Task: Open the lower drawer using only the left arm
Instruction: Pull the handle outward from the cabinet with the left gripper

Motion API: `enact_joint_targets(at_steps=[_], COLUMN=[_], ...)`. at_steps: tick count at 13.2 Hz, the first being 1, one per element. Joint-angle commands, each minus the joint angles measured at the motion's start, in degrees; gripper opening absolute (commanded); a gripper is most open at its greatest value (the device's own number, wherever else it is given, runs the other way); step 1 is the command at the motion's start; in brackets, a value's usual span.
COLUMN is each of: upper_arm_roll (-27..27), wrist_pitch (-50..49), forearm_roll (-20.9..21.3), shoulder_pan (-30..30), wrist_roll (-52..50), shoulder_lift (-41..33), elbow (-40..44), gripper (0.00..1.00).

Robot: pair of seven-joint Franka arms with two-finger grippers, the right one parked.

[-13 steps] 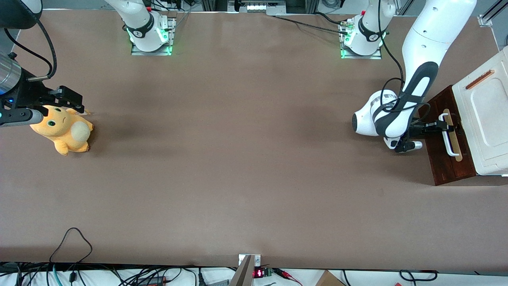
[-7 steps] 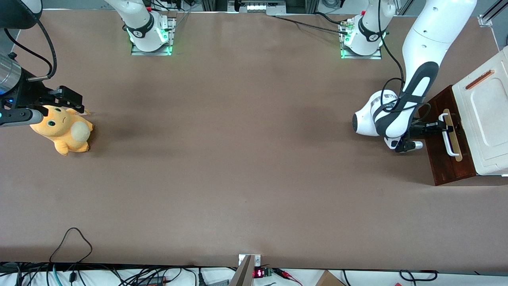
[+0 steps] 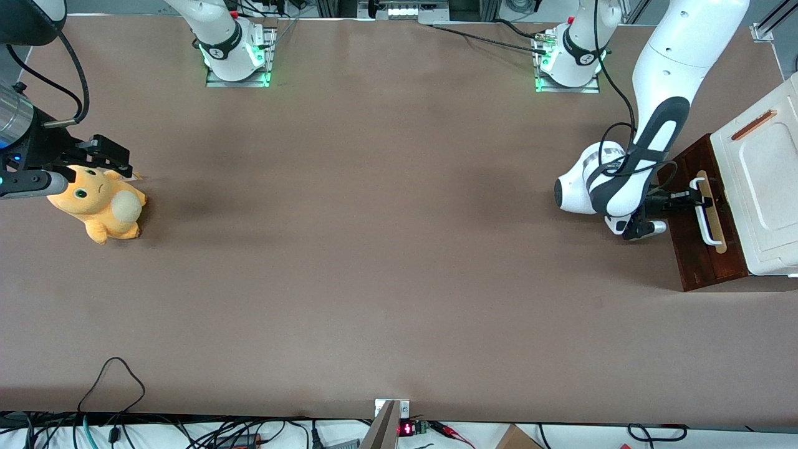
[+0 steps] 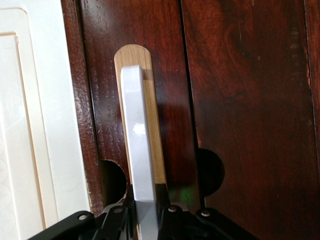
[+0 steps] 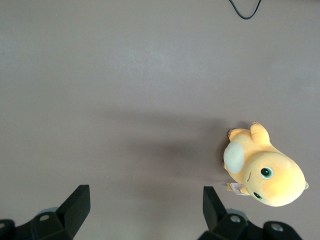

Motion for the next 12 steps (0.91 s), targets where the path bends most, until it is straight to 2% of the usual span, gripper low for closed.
enact_joint_targets(at_steps=[1, 8, 12], upper_arm_roll=[0.56, -1.45, -4.28], wrist_pitch=[0.52, 1.40, 1.49], forearm_roll=[0.91, -2.25, -8.57], shoulder_pan=[-0.65, -6.36, -9.34], wrist_roll=[1.39, 3.23, 8.15], shoulder_lift=[-0.48, -1.00, -2.06], elbow=[0.47, 1.62, 3.90], gripper=[0.00, 0.00, 0.00])
